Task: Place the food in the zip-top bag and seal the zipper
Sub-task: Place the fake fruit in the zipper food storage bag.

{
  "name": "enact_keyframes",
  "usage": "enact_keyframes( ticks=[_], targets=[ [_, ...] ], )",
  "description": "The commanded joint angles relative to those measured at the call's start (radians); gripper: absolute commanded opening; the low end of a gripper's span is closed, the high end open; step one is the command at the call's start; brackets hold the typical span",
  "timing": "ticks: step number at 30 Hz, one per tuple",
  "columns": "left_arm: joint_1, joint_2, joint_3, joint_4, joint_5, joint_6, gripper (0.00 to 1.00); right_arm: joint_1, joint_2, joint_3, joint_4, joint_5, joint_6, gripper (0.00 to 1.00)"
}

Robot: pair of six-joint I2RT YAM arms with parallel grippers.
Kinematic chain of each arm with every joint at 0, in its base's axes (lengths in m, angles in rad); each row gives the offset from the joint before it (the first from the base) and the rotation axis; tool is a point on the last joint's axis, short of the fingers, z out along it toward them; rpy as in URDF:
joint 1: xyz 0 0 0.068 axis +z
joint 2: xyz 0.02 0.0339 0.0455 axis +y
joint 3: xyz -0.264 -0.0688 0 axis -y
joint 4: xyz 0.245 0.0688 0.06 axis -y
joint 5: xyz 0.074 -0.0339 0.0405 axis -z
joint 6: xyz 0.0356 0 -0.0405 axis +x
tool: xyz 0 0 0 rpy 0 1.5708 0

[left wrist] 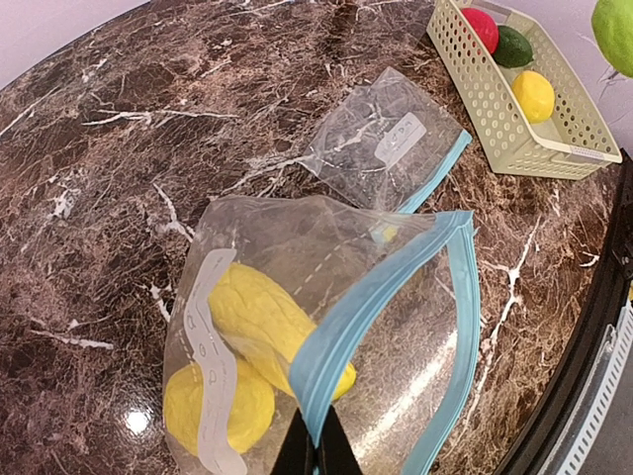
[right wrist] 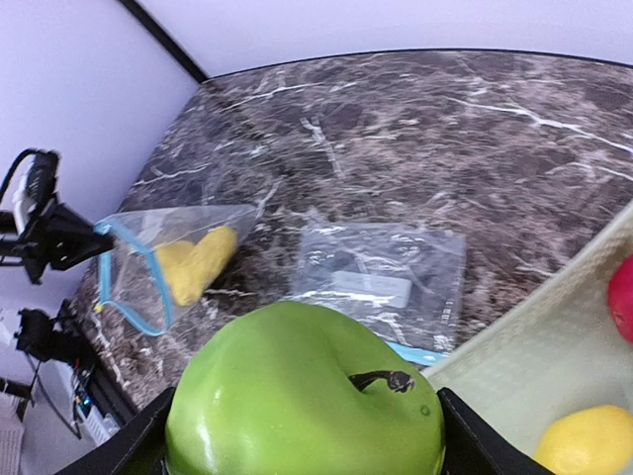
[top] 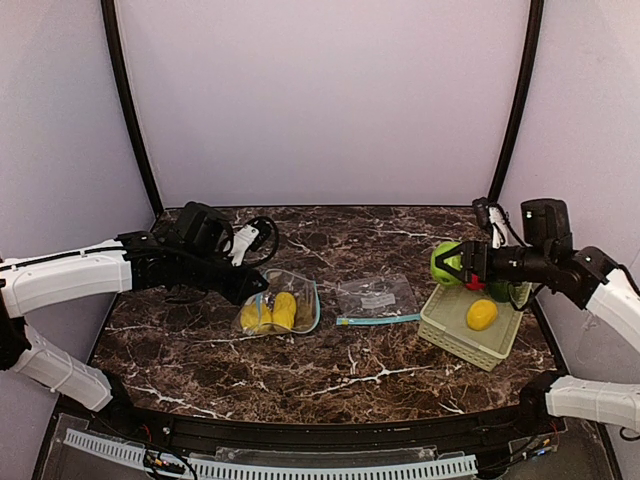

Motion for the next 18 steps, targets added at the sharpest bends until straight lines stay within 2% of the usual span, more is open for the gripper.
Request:
enact_keyframes(
  ticks=[1,9,14,18],
  targets=[
    [0.003,-0.022,-0.015,0.019,0.022,0.009,0.01,0.180,0.004,-0.028,0.148,-0.052,0.045,0.72],
    [0.003,-0.024,-0.016,0.021,0.028,0.015,0.01,0.543,0.185,0.040,0.294,0.118,0.047,0.72],
    [0.003,-0.025,-0.015,0.020,0.033,0.015,0.01,0.697,0.358,0.123,0.381,0.198,0.049,0.72],
    [0.003,-0.023,-0.015,0.024,0.044,0.014,0.01,0.757,0.505,0.218,0.414,0.255,0.062,0.72]
  ],
)
